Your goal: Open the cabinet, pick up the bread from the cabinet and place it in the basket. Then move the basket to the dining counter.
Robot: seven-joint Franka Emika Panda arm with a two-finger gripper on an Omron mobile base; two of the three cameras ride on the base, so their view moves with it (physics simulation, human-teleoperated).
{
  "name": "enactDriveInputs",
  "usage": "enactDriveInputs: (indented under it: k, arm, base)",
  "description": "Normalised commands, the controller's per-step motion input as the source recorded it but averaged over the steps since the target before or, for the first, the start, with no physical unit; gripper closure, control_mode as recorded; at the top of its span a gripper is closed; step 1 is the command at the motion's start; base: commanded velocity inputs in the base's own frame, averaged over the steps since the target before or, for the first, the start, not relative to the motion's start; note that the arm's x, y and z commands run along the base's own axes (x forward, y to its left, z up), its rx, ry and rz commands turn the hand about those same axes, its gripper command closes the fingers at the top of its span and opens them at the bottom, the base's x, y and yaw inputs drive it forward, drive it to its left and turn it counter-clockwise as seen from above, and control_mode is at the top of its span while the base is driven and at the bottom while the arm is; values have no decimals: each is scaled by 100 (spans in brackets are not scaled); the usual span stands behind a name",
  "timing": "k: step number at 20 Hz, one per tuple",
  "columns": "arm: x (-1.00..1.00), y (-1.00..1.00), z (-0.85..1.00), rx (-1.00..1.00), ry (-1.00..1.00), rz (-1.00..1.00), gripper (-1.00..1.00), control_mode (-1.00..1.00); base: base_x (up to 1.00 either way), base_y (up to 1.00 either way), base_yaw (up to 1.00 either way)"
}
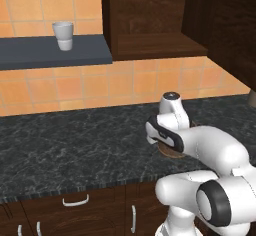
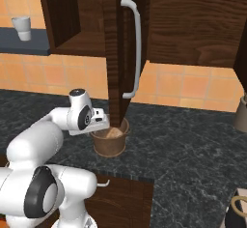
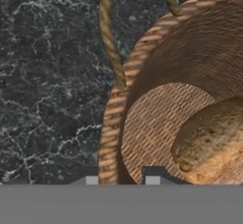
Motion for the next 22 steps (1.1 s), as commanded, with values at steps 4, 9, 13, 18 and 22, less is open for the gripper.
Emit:
enactDriveInputs:
  k: [4,9,13,18,22]
  arm:
    - [-5,12,10,-6,2,6,100,-100]
    - [-68,25,81,-7,1,21,100,-100]
    - [-100,5,100,-4,0,20,100,-100]
    - [-100,14,100,-16,0,26,100,-100]
    - [-100,47,100,-4,0,24,100,-100]
  base:
    - [0,0,0]
    - [0,0,0]
    - [0,0,0]
    - [0,0,0]
    - [0,0,0]
